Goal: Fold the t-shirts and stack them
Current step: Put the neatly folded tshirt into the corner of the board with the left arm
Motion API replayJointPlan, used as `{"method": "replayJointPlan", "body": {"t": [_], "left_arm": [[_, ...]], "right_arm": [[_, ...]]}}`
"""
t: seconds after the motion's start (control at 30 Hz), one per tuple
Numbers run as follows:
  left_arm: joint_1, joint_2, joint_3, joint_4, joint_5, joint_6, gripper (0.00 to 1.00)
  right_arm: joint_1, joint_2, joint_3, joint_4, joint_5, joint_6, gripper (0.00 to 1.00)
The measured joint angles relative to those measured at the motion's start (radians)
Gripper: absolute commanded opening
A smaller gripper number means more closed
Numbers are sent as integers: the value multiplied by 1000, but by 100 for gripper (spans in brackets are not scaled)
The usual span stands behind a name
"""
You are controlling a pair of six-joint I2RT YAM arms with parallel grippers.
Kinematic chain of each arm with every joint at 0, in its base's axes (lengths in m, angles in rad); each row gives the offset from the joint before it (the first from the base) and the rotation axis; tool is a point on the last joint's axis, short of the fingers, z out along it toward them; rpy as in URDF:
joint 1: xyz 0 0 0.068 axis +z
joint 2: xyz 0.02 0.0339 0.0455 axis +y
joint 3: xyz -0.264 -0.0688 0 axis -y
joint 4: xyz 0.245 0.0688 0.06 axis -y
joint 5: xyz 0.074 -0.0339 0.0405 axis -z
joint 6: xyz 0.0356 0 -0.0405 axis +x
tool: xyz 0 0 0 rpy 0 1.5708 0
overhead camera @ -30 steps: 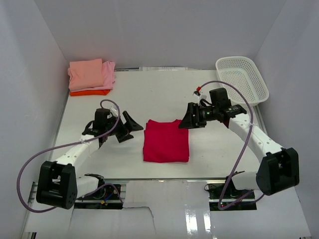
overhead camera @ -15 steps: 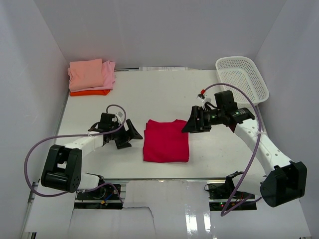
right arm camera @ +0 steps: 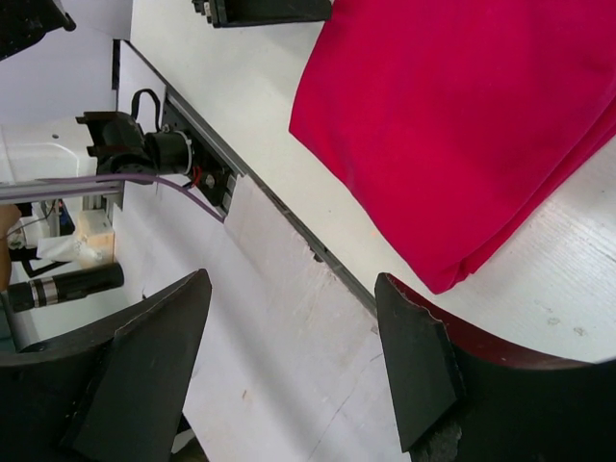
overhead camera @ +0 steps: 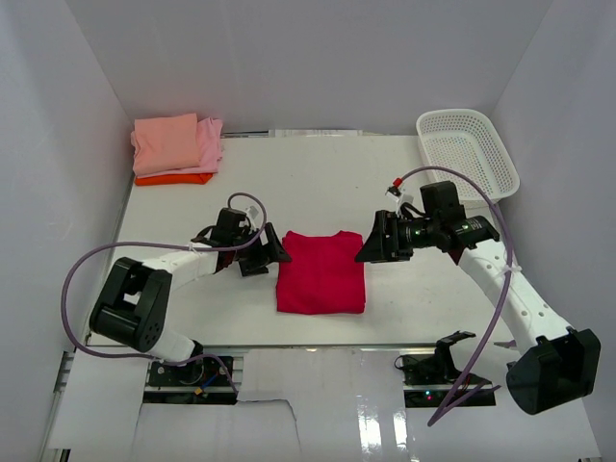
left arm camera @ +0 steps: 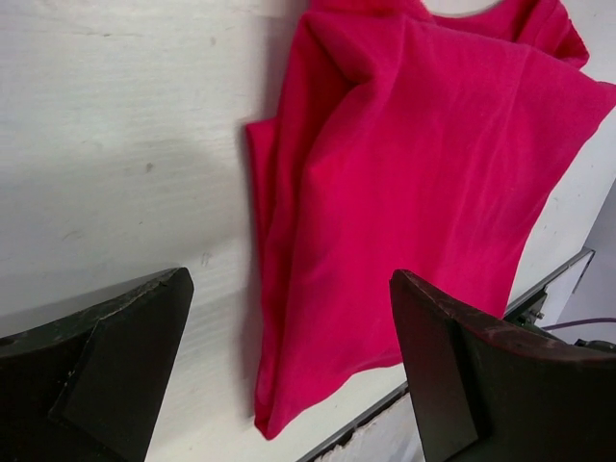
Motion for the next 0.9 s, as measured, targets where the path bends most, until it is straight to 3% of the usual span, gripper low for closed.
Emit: {"method": "replayJointPlan", "body": {"t": [0.47, 0.57, 0.73, 0.9], "left_arm": [[-113, 133, 82, 130, -18, -57, 95], [-134, 157, 84, 180, -10, -76, 89], [-135, 183, 46, 276, 27, -112, 69], [-124, 188, -7, 376, 80, -158, 76]], "right_arm": [[-10, -65, -40, -18, 2, 20, 75], [-13, -76, -42, -19, 3, 24, 75], [-16, -88, -57, -24, 4, 28, 76], [-19, -90, -59, -28, 4, 28, 76]]}}
